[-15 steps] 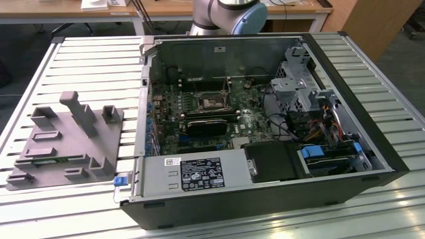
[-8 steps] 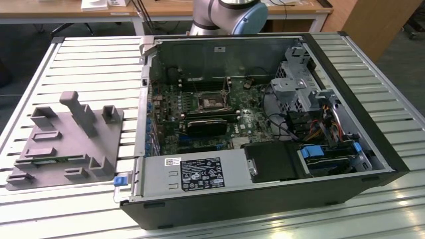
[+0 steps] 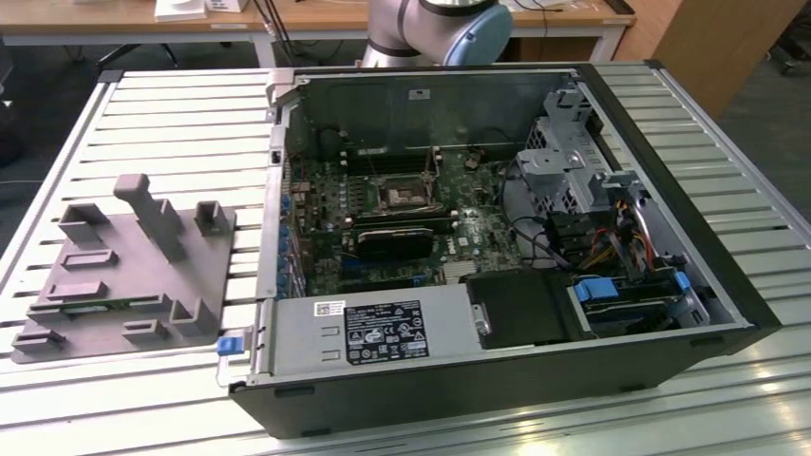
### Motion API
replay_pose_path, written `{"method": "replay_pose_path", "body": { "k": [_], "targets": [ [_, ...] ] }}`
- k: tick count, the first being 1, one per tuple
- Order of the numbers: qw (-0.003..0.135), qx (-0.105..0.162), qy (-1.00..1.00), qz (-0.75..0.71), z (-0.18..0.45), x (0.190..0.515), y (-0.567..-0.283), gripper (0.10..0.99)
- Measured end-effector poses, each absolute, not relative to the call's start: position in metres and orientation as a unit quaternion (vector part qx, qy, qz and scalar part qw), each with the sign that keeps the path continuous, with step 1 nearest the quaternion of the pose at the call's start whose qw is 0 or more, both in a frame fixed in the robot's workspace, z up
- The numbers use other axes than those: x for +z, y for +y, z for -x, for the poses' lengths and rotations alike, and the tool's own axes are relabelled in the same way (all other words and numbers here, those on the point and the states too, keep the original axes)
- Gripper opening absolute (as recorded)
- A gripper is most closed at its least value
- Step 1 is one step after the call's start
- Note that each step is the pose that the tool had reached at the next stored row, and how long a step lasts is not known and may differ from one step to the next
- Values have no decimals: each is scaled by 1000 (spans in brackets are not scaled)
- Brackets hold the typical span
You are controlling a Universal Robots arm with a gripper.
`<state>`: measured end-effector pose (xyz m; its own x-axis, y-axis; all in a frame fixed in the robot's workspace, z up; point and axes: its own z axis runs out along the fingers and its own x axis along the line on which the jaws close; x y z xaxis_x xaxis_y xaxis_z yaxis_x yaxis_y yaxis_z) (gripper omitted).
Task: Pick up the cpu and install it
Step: 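Pick up the cpu and move it towards the insertion slot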
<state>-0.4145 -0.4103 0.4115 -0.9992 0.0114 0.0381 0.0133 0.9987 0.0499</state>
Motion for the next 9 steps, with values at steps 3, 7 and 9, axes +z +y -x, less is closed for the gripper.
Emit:
{"method": "replay_pose_path", "body": {
  "k": [3,7,9],
  "targets": [
    [19,-25,-999,6,410,412,-410,545],
    [19,-25,-999,6,404,411,-410,545],
    [19,-25,-999,6,401,411,-410,545]
  ]
}}
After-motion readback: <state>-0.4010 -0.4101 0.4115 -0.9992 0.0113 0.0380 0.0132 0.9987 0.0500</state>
